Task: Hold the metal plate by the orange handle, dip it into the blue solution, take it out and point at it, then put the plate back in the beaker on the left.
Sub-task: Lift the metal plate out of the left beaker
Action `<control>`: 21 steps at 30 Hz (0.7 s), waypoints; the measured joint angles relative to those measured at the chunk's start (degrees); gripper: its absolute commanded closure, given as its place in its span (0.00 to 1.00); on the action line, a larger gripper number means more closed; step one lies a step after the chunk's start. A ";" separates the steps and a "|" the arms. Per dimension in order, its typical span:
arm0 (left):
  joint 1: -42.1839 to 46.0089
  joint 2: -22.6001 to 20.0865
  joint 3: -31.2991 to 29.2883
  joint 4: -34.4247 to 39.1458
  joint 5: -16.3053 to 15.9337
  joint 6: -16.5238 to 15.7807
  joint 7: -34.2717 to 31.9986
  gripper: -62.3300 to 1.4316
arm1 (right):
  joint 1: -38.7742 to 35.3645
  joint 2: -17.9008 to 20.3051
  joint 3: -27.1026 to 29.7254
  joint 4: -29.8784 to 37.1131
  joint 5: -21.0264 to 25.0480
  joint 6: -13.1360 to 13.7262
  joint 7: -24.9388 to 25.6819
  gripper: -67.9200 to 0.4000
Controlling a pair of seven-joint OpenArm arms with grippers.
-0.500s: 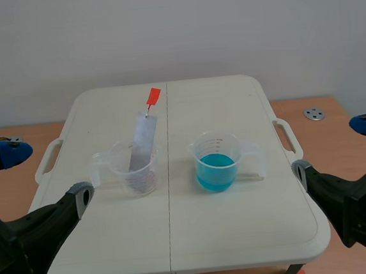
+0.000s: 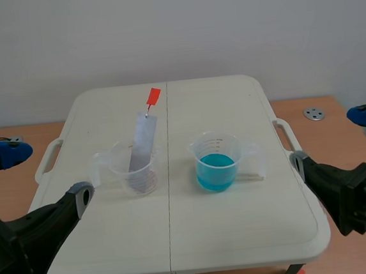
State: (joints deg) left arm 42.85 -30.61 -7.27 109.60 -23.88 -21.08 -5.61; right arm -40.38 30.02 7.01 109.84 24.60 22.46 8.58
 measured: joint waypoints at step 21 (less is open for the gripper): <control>10.25 -1.42 0.00 0.00 0.02 7.67 0.66 0.95 | 31.56 -5.97 -16.74 -12.20 18.86 -0.20 -16.06 0.06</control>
State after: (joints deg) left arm 53.10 -32.03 -7.27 109.60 -23.86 -13.41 -4.95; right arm -8.82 24.05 -9.74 97.65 43.46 22.26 -7.49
